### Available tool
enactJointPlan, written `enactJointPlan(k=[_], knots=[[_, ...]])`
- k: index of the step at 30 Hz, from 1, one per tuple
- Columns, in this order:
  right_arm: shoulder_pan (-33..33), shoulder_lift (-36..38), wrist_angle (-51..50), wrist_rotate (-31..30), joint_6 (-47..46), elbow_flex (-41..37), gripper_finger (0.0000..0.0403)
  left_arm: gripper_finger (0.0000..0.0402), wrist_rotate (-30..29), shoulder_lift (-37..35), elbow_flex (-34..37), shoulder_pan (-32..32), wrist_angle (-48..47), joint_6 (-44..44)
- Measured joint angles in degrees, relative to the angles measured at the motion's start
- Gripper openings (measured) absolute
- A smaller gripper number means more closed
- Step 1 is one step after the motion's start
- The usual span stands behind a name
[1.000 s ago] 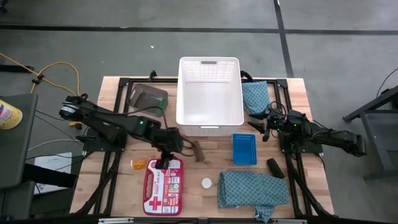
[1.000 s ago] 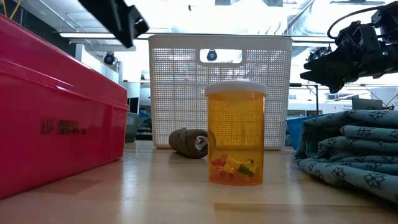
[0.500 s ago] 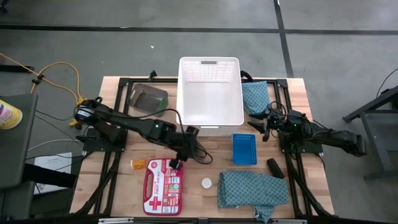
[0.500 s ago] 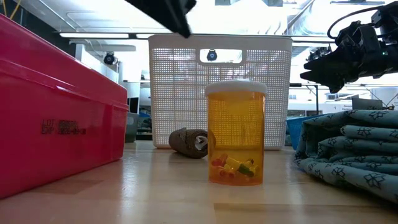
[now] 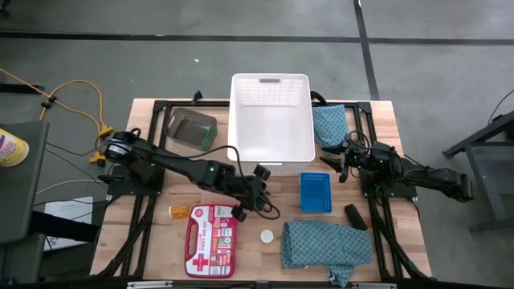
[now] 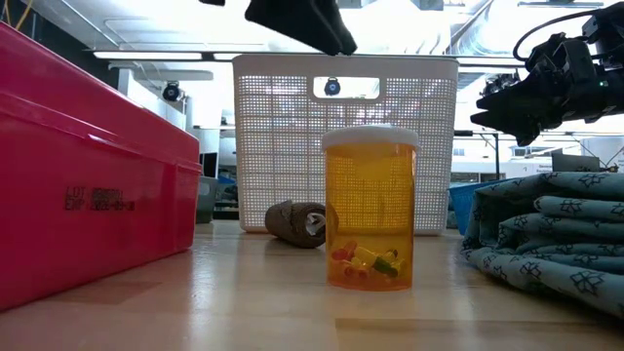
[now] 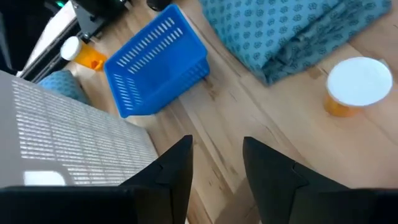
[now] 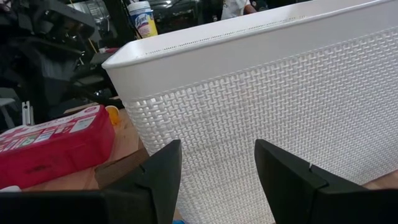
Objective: Pick & place medical supplies in basket/bin
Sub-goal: Put the brown bandage into the black bin
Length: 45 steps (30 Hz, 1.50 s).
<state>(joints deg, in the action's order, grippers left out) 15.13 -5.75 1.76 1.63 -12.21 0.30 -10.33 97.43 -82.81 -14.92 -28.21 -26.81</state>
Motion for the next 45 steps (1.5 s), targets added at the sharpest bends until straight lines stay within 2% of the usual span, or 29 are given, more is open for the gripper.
enactJointPlan(k=[9, 25, 38, 45], knots=[[0.01, 0.01, 0.02, 0.0, 0.0, 0.0, 0.0192, 0.0134, -0.08, 0.92, -0.04, 0.0, -0.22, -0.63], [0.01, 0.01, 0.02, 0.0, 0.0, 0.0, 0.0192, 0.0134, 3.8, 9.16, -0.15, 1.46, -1.38, -1.42], [0.01, -0.01, 0.02, 0.0, 0.0, 0.0, 0.0192, 0.0134, 3.91, 9.39, -0.19, 1.33, -4.01, 4.34], [-0.01, -0.01, 0.01, 0.0, 0.0, 0.0, 0.0192, 0.0134, 4.15, 9.35, -0.19, 1.14, -3.66, 3.74]])
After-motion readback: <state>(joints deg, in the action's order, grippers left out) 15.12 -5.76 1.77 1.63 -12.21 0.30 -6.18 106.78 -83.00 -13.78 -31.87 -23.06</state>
